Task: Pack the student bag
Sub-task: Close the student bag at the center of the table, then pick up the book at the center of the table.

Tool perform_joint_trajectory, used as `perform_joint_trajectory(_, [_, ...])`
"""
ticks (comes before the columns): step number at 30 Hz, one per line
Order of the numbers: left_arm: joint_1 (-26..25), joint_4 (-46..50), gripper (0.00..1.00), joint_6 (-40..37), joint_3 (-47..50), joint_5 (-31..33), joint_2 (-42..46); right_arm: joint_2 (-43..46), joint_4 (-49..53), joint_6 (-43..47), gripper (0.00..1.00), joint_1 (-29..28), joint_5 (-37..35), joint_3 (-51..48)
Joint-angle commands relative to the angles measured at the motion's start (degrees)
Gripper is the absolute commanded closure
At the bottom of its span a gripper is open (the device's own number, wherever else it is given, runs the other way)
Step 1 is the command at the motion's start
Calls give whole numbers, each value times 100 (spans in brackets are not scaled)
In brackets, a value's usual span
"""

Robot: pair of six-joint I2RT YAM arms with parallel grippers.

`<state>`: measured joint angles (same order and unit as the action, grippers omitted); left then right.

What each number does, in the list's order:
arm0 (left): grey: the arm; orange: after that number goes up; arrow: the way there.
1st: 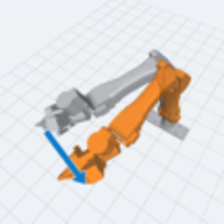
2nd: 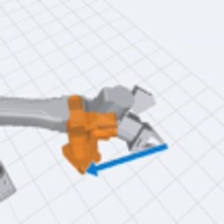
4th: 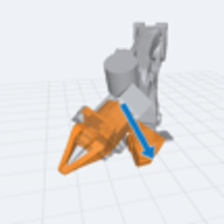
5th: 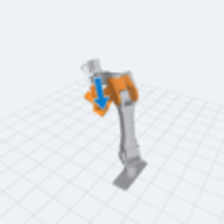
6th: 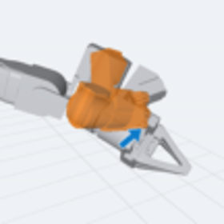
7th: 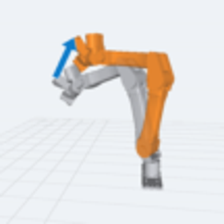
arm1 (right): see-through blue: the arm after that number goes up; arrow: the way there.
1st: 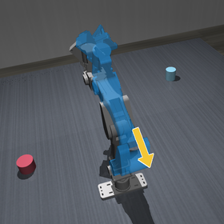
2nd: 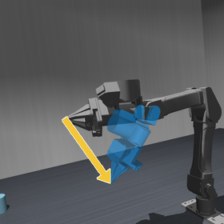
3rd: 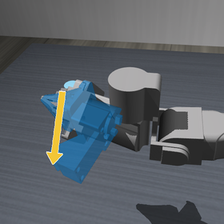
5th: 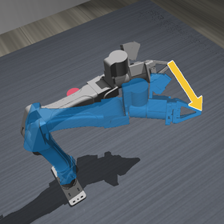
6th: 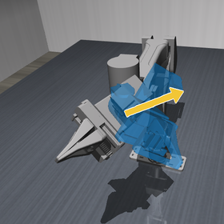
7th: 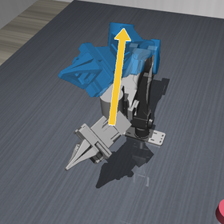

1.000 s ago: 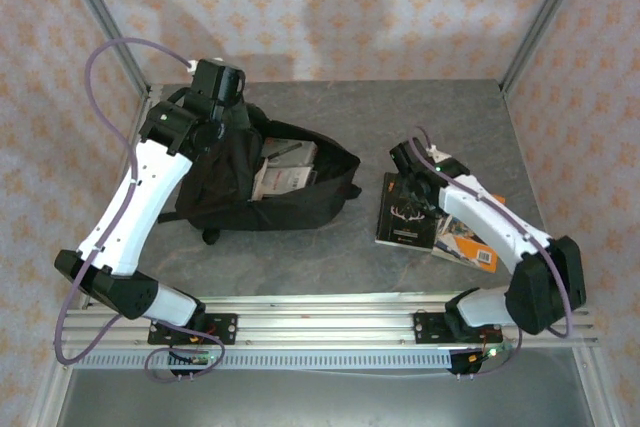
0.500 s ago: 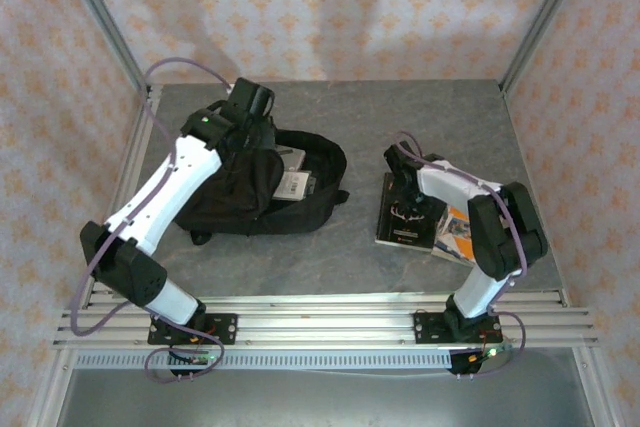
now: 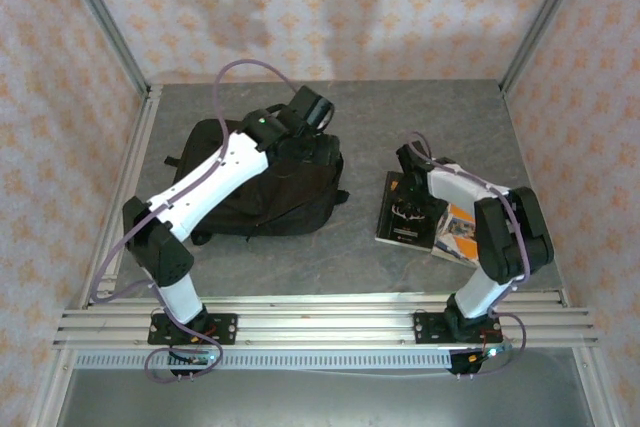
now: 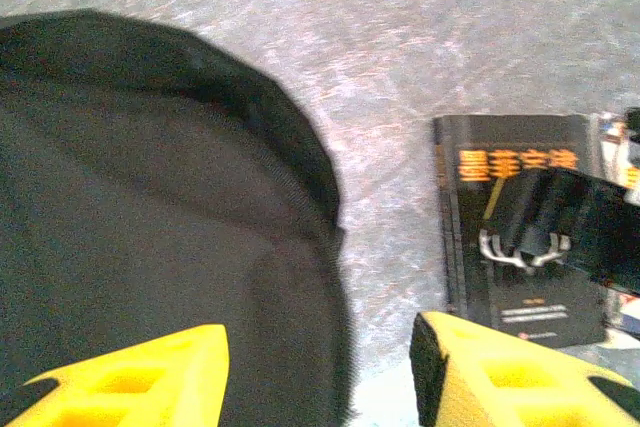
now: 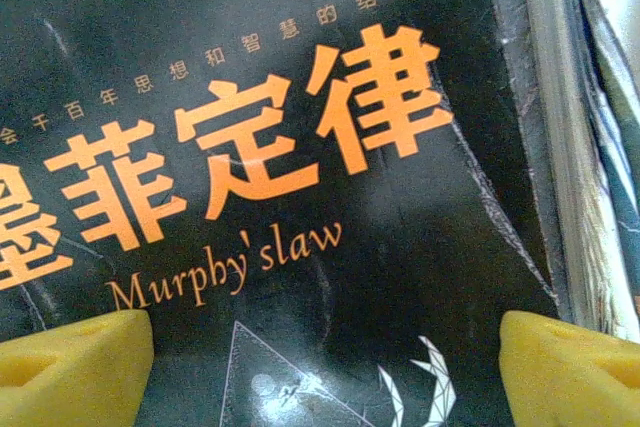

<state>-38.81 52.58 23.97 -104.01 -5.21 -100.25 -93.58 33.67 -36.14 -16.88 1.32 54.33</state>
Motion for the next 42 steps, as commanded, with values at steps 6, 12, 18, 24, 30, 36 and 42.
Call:
perform_joint_trajectory(6, [-146, 299, 43, 491, -721, -729, -690, 707, -645, -485, 20, -323, 1848, -1173])
perform_joint_trajectory(12, [-470, -213, 43, 901, -251, -1221, -1252, 1434, -224, -575, 22, -862, 1642, -1614])
perform_joint_trajectory(18, [-635, -182, 43, 781, -335, -1215, -1834, 2805, 1008, -600, 27, -863, 702, -1384])
perform_joint_trajectory(24, [-646, -173, 45, 697, -772, -1361, -2513, 3237, 1290, -988, 33, -477, 297, -1257])
perform_joint_trajectory(30, [-641, -76, 45, 388, -1312, -1494, -3182, 2811, 497, -1259, 53, -221, 919, -1570])
perform_joint_trajectory(36, [-635, 25, 45, 117, -1680, -1368, -3681, 2082, 184, -1260, 62, -158, 1072, -1491])
perform_joint_trajectory(42, [-637, 84, 45, -53, -1772, -1418, -4069, 1924, 168, -1401, 65, -61, 975, -1565])
